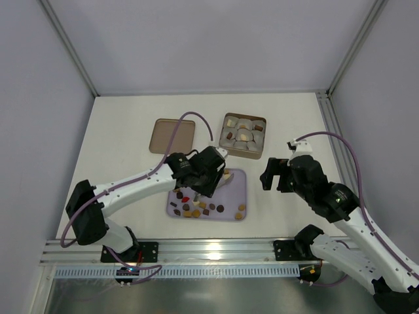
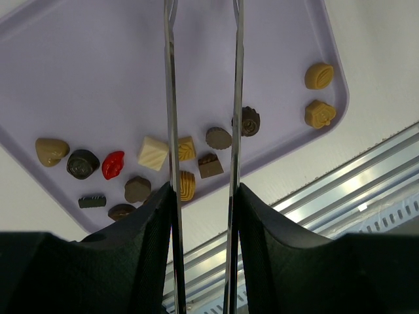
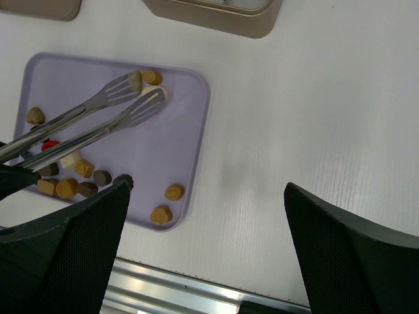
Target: Pack the chocolate
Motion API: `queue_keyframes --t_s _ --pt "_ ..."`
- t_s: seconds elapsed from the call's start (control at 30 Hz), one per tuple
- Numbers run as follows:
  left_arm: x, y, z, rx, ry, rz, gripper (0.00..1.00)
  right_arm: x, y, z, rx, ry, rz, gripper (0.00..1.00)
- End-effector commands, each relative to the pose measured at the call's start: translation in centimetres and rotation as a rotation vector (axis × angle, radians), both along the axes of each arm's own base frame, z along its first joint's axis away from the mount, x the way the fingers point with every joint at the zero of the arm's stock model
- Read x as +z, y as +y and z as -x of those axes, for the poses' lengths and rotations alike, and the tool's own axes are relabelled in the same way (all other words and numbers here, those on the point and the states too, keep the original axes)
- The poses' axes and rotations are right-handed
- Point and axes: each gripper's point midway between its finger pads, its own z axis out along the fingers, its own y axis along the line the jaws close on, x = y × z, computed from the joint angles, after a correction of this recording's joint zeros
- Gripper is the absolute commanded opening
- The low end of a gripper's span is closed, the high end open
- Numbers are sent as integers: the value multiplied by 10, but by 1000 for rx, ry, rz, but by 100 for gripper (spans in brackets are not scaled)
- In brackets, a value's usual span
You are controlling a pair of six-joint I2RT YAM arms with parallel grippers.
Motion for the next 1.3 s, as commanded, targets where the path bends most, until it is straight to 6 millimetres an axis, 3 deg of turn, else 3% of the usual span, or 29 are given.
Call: queue_keyframes --t_s 0.0,0.43,1.27 --pt "0 -8 -9 17 -35 19 41 7 -1 -4 -11 -33 -13 100" --pt "-6 -15 -4 -6 -17 15 39 7 -2 -4 -14 -34 -3 100" --pt "9 5 11 5 -23 4 34 8 -3 -2 -16 -36 -13 100"
